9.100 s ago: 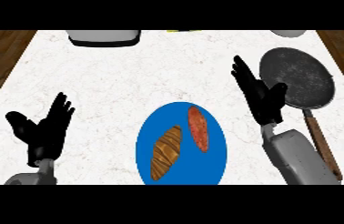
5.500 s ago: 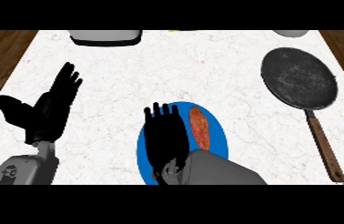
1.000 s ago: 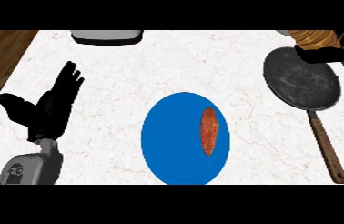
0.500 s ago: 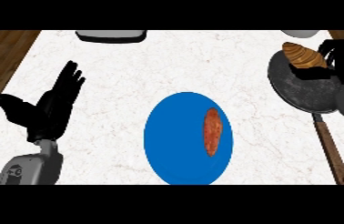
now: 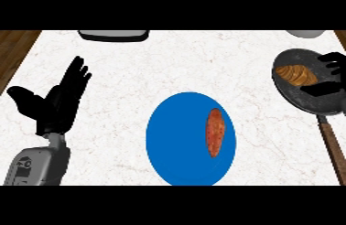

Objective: Pick the croissant from the plate and place it in the pan

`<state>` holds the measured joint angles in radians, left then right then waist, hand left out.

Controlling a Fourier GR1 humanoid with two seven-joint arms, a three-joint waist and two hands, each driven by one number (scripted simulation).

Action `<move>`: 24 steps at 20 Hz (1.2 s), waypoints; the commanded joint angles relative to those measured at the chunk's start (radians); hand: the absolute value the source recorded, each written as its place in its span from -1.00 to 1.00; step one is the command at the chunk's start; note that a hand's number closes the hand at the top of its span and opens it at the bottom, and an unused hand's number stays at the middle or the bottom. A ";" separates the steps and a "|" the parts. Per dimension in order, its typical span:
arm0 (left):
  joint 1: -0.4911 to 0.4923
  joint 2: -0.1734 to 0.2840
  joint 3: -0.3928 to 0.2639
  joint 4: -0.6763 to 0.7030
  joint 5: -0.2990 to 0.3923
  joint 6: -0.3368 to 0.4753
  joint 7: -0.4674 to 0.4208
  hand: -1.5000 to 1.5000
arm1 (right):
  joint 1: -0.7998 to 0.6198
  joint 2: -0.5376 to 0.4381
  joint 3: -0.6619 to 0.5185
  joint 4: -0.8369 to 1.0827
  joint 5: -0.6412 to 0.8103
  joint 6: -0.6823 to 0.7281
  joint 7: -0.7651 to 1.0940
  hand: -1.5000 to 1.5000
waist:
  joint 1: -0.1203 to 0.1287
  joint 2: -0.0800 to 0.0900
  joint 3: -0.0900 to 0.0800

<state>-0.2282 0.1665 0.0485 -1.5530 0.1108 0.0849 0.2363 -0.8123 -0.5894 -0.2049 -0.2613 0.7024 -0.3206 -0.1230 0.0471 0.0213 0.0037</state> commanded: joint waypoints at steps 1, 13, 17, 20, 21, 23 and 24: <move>-0.013 0.009 0.016 0.021 -0.001 -0.009 -0.032 0.00 | -0.005 -0.005 -0.050 0.071 -0.042 0.021 -0.086 -1.00 | 0.000 0.000 0.000; 0.035 0.019 0.033 -0.016 0.021 -0.019 0.009 0.00 | 0.080 -0.142 -0.386 0.029 -0.404 0.246 -0.368 -1.00 | -0.042 -0.012 0.001; 0.059 0.040 0.059 -0.049 0.031 -0.023 0.017 0.00 | 0.183 -0.214 -0.447 0.039 -0.481 0.418 -0.455 -1.00 | -0.047 -0.017 -0.001; 0.091 0.027 0.029 -0.079 0.016 -0.028 0.013 0.00 | 0.246 -0.268 -0.487 0.058 -0.536 0.594 -0.503 -1.00 | -0.045 -0.019 -0.001; 0.048 0.021 0.036 -0.056 0.006 0.004 0.049 0.00 | 0.284 -0.257 -0.492 0.046 -0.550 0.619 -0.539 -1.00 | -0.057 -0.021 -0.002; 0.049 -0.002 0.037 -0.032 0.003 0.009 -0.003 0.00 | 0.317 -0.301 -0.483 0.053 -0.550 0.702 -0.548 -1.00 | -0.047 -0.017 -0.002; 0.082 0.036 0.055 -0.066 0.026 -0.032 0.012 0.00 | 0.363 -0.308 -0.479 0.034 -0.554 0.722 -0.580 -1.00 | -0.049 -0.021 -0.003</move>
<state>-0.1656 0.1819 0.0839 -1.6025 0.1197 0.0774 0.2478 -0.5503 -0.8486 -0.6685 -0.2182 0.1829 0.2689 -0.6303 -0.0005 0.0028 0.0021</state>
